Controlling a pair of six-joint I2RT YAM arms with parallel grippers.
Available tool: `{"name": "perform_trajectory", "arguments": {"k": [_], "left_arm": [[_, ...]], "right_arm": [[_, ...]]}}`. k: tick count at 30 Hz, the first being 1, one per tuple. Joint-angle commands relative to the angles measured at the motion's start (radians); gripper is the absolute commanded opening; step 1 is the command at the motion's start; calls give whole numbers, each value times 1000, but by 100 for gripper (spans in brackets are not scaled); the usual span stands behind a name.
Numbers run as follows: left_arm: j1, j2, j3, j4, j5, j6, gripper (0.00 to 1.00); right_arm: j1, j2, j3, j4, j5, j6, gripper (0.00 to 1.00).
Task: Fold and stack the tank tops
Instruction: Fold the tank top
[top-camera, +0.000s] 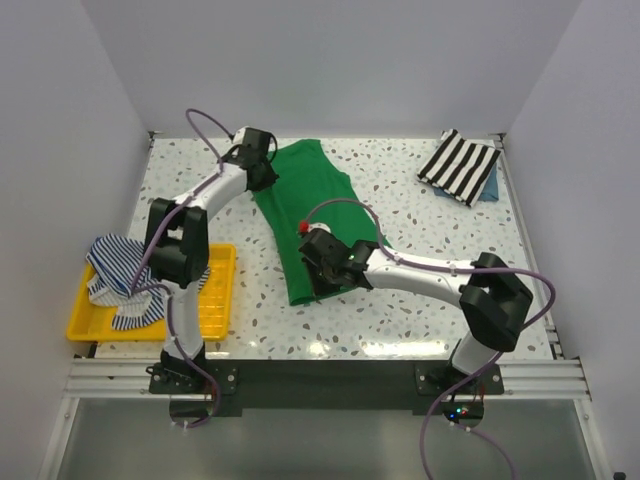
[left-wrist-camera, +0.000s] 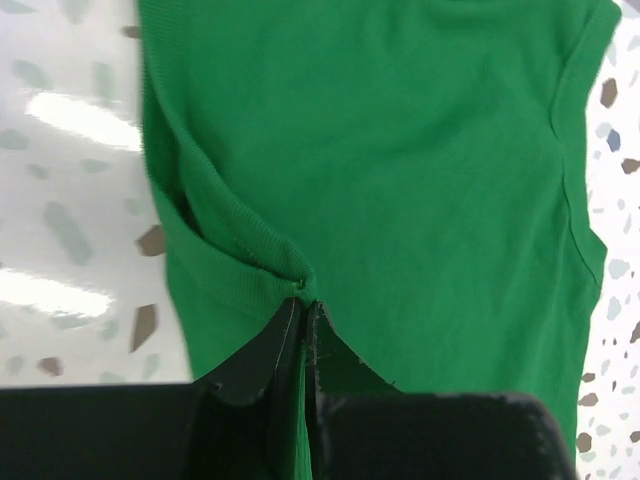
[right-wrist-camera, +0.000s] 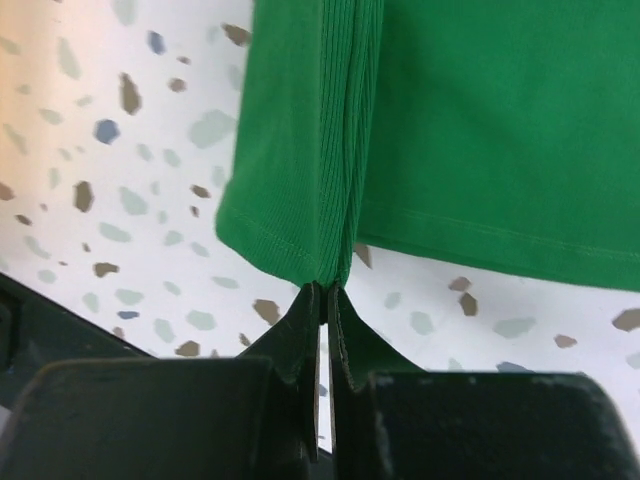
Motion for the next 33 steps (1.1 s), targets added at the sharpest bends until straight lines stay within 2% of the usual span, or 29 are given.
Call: {"name": "perform_trajectory", "arguments": {"k": [1,6,14,26,33], "left_arm": [[-53,83,131,-33,-37,-2,0],[-89,145,169,-41,-31,15,0],[-98,145,104,-10,-31,34,0],[-95,99,135,-41,-94,58,0],[-96,148,195,-69,-78,60,0]], "right_arm": [[-12,-55,-70,28,-39,4,0],[-23,-62,-156,59,-31,18,0],[-43,-68,-217,57,47,17,0],[-50,-148,-174,-6,79,8,0],[-52,-144,-168,-20,116,3,0]]}}
